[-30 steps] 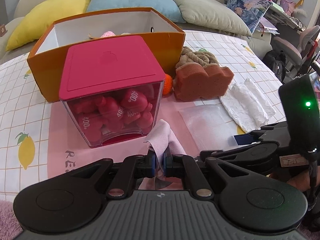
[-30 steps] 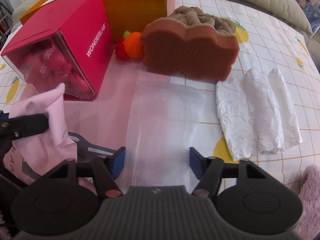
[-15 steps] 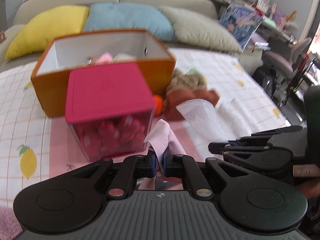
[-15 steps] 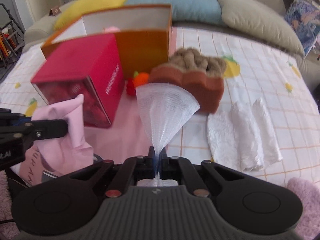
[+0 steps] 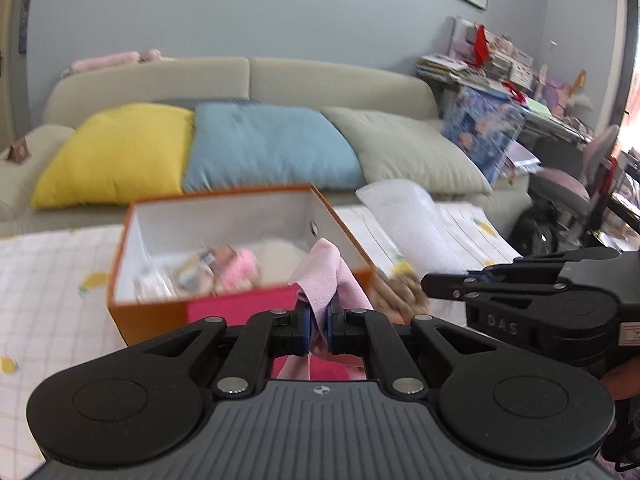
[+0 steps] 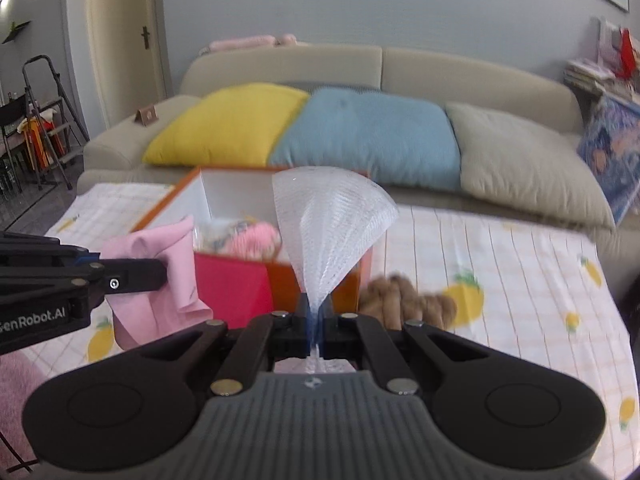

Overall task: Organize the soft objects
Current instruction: 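Carry the pink cloth and plastic sheet with both tools over the orange box, then open both tools to drop the pink cloth and plastic sheet into the box, then move the left tool to the brown sponge while the right tool moves to the white tissue, then grasp the brown sponge with the left tool while the right tool grasps the white tissue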

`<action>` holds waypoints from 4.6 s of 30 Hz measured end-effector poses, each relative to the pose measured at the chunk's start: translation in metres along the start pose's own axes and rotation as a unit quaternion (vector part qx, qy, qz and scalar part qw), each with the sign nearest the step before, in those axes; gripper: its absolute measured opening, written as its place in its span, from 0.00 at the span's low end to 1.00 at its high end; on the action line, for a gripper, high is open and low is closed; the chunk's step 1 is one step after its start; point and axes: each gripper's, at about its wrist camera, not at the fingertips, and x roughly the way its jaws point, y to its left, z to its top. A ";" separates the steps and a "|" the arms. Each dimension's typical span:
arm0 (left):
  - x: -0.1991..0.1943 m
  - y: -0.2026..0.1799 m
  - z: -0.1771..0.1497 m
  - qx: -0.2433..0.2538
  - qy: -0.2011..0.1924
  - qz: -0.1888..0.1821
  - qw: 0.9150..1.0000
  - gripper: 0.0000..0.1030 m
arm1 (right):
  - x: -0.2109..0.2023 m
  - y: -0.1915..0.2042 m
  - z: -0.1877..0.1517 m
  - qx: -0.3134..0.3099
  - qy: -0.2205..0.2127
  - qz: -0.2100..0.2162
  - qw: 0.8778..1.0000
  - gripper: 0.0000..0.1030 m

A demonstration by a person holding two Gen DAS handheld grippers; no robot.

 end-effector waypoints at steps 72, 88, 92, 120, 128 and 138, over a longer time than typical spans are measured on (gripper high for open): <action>0.017 0.014 0.026 0.004 -0.063 0.056 0.996 0.84 | 0.027 -0.006 0.025 -0.017 -0.051 -0.062 0.997 0.70; 0.006 -0.061 -0.047 0.049 0.027 -0.013 0.998 0.78 | -0.039 -0.032 -0.088 0.065 -0.015 -0.082 0.994 0.82; 0.010 -0.071 -0.064 0.051 0.060 -0.031 0.996 0.78 | -0.034 -0.047 -0.099 0.112 0.021 -0.104 0.988 0.83; 0.128 -0.129 -0.058 0.333 0.110 -0.032 0.936 0.72 | 0.026 -0.115 -0.111 0.117 0.117 -0.143 0.976 0.74; 0.169 -0.126 -0.056 0.372 0.147 -0.060 0.915 0.73 | 0.043 -0.136 -0.122 0.164 0.145 -0.132 0.967 0.75; 0.153 -0.129 -0.069 0.371 0.175 -0.087 0.908 0.68 | 0.061 -0.137 -0.127 0.163 0.157 -0.129 0.966 0.87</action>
